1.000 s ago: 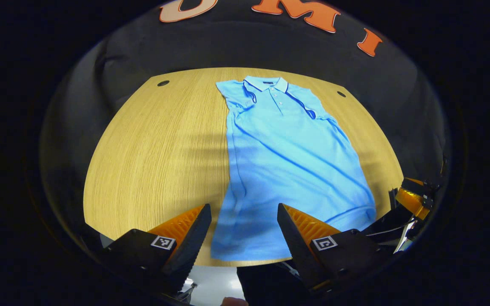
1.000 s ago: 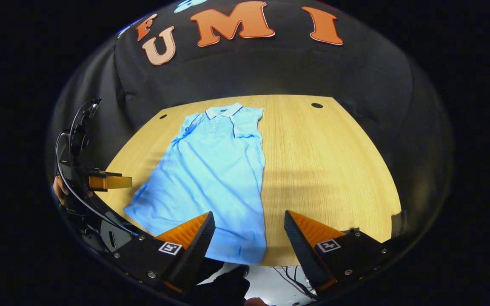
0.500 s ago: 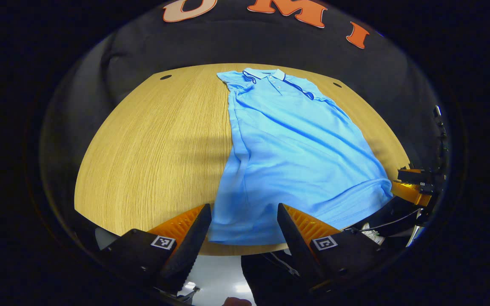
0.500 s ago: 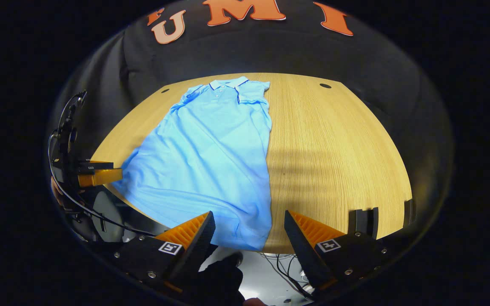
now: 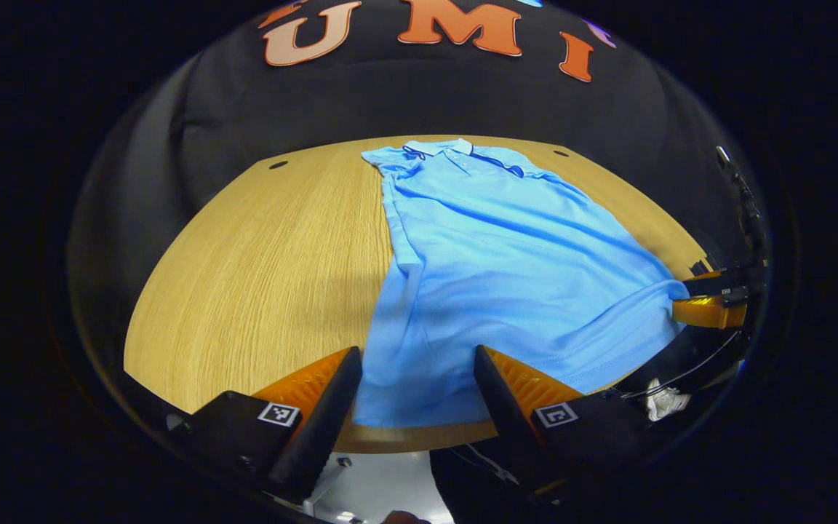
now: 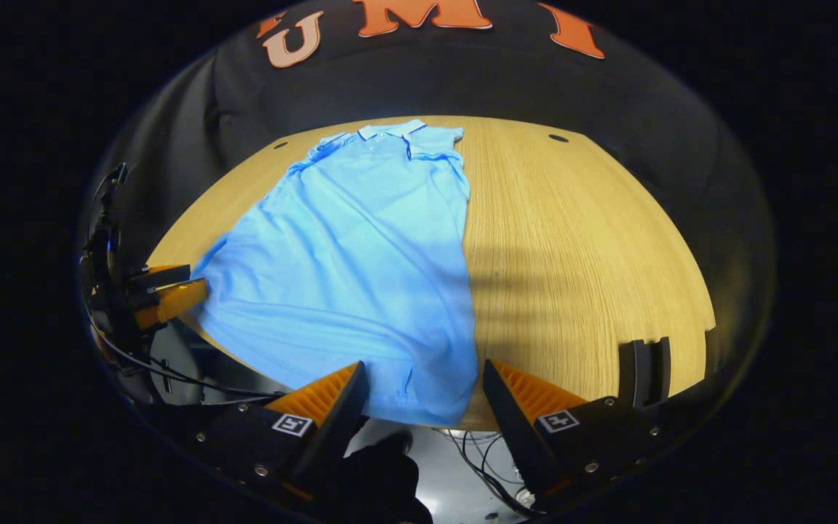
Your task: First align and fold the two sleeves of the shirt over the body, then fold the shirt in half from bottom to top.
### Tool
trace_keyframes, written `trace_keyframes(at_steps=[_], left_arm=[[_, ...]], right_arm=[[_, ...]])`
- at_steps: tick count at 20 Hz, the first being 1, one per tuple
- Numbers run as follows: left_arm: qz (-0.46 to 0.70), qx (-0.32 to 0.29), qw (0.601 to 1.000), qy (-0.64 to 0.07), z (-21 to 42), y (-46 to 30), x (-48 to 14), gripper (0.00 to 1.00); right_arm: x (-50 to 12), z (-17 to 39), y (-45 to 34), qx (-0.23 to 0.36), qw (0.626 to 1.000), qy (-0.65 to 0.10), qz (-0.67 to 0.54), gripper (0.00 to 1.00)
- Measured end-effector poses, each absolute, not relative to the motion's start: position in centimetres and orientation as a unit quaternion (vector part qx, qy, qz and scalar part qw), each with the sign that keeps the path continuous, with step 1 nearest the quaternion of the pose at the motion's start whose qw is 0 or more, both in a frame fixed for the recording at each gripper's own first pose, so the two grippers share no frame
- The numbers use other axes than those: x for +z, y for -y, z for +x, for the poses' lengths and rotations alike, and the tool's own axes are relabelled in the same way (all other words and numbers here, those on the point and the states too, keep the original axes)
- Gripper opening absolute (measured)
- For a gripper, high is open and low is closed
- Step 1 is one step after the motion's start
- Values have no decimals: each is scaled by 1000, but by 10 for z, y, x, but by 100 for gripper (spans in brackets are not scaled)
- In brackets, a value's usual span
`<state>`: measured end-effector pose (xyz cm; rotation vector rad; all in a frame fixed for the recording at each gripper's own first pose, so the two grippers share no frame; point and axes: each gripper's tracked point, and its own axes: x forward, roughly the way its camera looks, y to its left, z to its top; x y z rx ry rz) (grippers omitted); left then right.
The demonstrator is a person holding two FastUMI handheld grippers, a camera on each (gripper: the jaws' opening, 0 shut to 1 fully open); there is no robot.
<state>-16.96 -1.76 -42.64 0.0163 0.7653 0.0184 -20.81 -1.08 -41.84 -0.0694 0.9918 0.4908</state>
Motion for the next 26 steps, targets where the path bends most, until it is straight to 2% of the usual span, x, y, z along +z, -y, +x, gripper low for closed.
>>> trace_keyframes(at_steps=[1,2,4,5,6,7,9,10,11,20,26], left_arm=[[9,13,931,-366,-170,17,-426,100],[9,18,930,-368,-170,17,-427,100],[4,24,930,-366,-165,18,-430,100],[4,22,930,-367,-162,22,-429,99],[6,21,928,-371,-160,25,-430,92],[8,16,926,-376,-156,31,-428,65],[26,18,918,-396,-149,38,-428,9],[29,18,915,-403,-147,41,-422,10],[17,9,912,-410,-143,49,-426,5],[-30,12,933,-359,-75,33,-360,5],[-24,6,941,-338,-31,22,-327,5]], right_arm=[[-418,-207,6,234,850,-470,-29,91],[-418,-208,5,224,851,-474,-27,79],[-420,-199,0,207,855,-475,-18,60],[-419,-195,-3,200,858,-474,-6,39],[-419,-193,-9,198,858,-474,6,22],[-419,-192,-12,194,853,-483,26,13],[-418,-193,-21,191,836,-509,77,3],[-418,-191,-21,190,830,-516,89,2],[-416,-188,-18,189,831,-516,88,1],[-353,-103,-18,188,871,-446,85,1],[-329,-53,-28,182,881,-428,91,1]])
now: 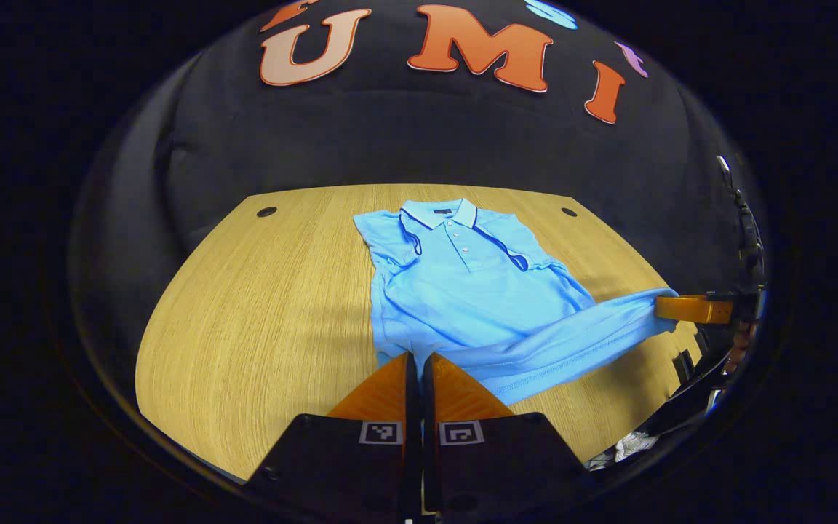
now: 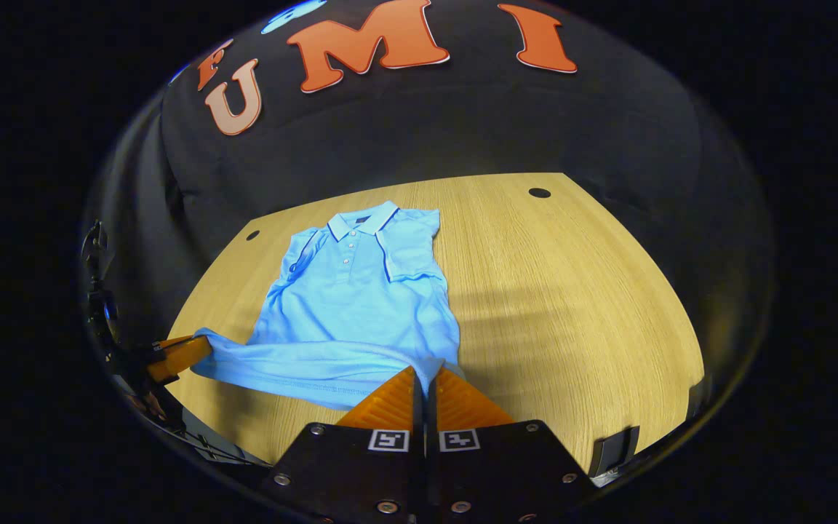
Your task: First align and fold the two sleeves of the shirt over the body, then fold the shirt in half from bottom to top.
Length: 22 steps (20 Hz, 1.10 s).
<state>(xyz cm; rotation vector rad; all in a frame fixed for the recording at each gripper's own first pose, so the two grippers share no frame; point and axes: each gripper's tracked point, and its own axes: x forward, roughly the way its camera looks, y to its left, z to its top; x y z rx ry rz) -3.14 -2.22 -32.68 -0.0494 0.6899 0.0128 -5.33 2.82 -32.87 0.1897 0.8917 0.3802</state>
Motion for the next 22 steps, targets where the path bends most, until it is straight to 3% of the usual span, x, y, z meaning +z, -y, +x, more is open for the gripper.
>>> trace_keyframes(at_steps=[14,22], left_arm=[[-59,-17,944,-324,107,-15,-271,5],[-75,-16,944,-320,201,-45,-268,5]], right_arm=[[-295,77,-65,185,889,-411,79,1],[-297,161,-104,177,896,-400,71,1]])
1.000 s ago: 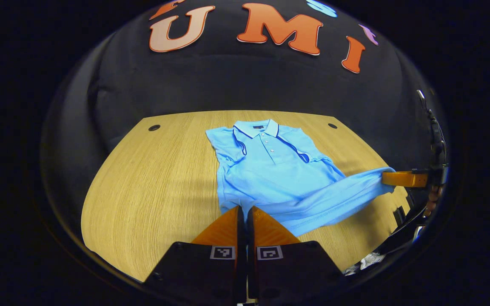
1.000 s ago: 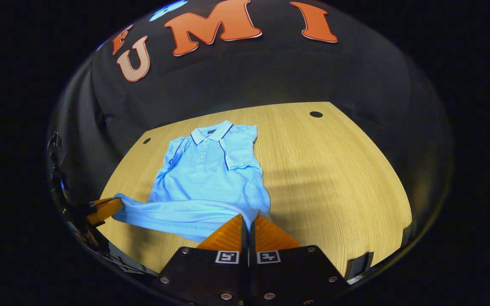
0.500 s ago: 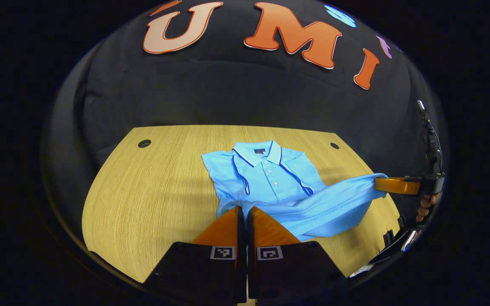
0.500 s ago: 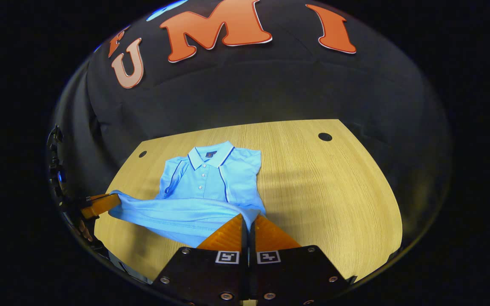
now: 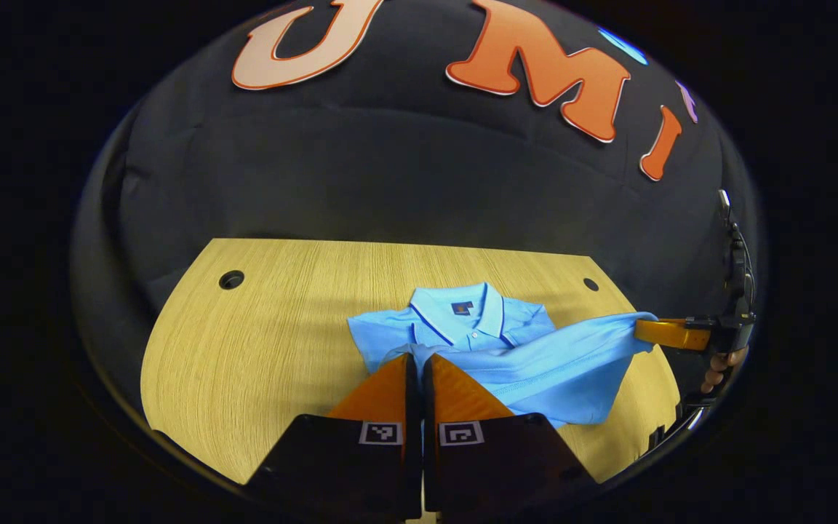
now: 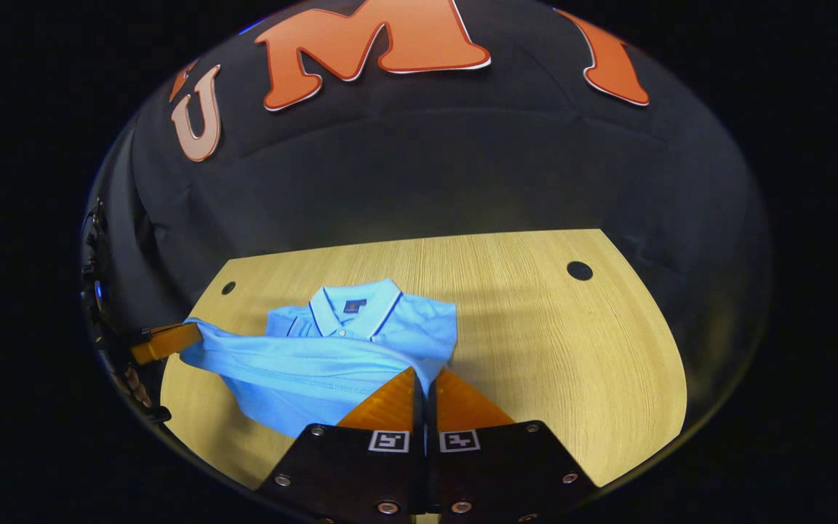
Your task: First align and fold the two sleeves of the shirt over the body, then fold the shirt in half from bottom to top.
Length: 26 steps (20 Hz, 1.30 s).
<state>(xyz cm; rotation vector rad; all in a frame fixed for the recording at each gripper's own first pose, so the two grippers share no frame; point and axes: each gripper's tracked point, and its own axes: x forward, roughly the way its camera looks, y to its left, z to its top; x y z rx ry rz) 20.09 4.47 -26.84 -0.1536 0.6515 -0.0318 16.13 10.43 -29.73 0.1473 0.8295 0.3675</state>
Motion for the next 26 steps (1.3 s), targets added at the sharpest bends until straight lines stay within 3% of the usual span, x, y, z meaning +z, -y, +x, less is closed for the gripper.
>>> trace_keyframes(at_steps=[12,21,22,24,25,26], left_arm=[[-64,-15,942,-330,299,-65,-305,5],[-56,5,938,-343,348,-77,-340,8],[-52,4,935,-351,348,-75,-343,10],[-53,5,936,-349,346,-75,-339,22],[-58,4,937,-344,344,-73,-332,39],[-58,6,939,-339,343,-73,-326,57]], right_arm=[[-339,260,-133,144,901,-403,71,1],[-369,298,-155,130,902,-392,122,6],[-370,293,-154,130,899,-399,123,8],[-373,289,-147,130,897,-409,102,27],[-371,289,-141,131,901,-404,85,40],[-366,286,-137,133,905,-397,71,41]])
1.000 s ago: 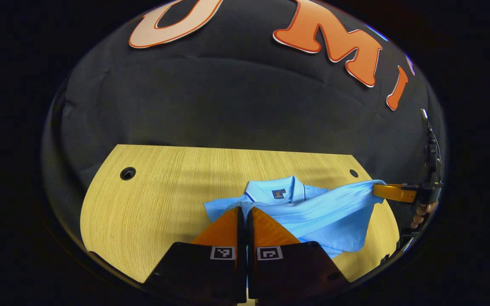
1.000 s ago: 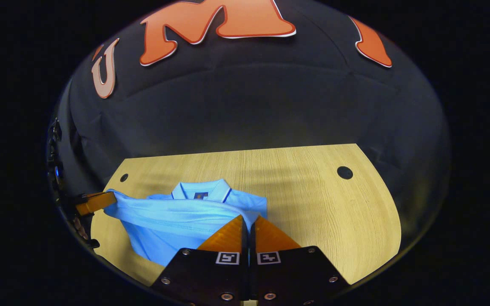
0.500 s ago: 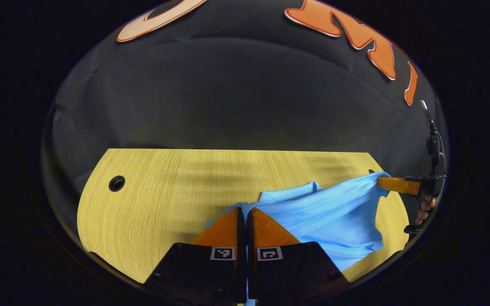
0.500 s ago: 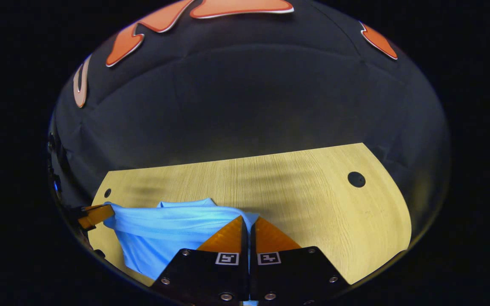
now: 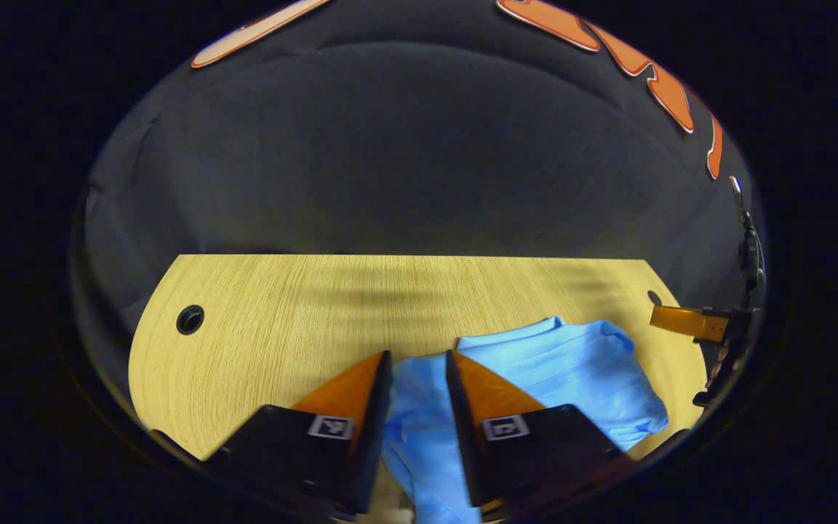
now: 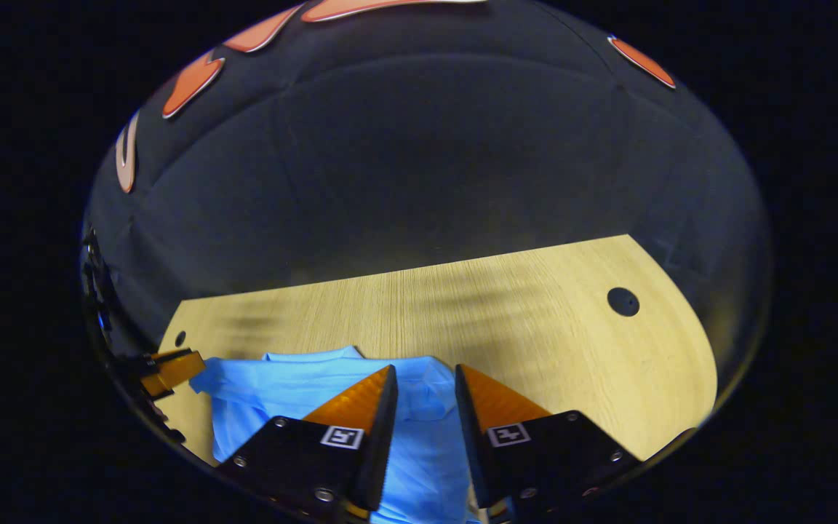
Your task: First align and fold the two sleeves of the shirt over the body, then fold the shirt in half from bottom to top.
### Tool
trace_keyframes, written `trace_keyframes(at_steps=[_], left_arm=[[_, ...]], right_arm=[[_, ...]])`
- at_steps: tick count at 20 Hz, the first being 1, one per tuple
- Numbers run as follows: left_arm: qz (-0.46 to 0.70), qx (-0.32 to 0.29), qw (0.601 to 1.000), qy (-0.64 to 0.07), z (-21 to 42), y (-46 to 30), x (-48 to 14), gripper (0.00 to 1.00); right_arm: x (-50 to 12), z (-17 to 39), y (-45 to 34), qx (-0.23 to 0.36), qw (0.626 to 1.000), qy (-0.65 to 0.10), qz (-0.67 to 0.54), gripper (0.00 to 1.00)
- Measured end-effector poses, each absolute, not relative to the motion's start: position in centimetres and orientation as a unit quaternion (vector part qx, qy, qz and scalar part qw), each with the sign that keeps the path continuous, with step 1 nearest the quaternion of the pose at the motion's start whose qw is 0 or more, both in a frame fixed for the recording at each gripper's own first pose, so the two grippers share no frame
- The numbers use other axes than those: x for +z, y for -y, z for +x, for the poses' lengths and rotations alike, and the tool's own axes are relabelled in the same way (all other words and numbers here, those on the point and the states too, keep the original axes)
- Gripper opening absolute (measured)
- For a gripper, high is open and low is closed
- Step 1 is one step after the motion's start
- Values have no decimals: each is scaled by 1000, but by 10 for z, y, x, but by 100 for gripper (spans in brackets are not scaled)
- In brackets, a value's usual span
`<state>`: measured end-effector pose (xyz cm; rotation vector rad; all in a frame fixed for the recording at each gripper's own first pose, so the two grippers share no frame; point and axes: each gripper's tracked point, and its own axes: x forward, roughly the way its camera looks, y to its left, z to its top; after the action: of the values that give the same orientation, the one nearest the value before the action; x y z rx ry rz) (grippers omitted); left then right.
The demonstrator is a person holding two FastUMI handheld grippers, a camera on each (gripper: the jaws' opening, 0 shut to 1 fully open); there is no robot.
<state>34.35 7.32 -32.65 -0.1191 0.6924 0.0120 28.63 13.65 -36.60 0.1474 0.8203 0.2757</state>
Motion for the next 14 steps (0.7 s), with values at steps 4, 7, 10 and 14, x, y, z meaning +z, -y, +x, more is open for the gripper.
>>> trace_keyframes(at_steps=[4,7,10,14], left_arm=[[-62,15,948,-313,326,-73,-293,97],[-50,17,954,-295,305,-67,-270,100],[-31,20,963,-266,274,-64,-239,100],[-31,31,972,-232,229,-58,-206,99]], right_arm=[[-326,272,-128,143,916,-371,62,78],[-294,255,-120,148,929,-336,56,89],[-269,229,-110,153,932,-324,50,92],[-244,185,-90,161,938,-304,46,92]])
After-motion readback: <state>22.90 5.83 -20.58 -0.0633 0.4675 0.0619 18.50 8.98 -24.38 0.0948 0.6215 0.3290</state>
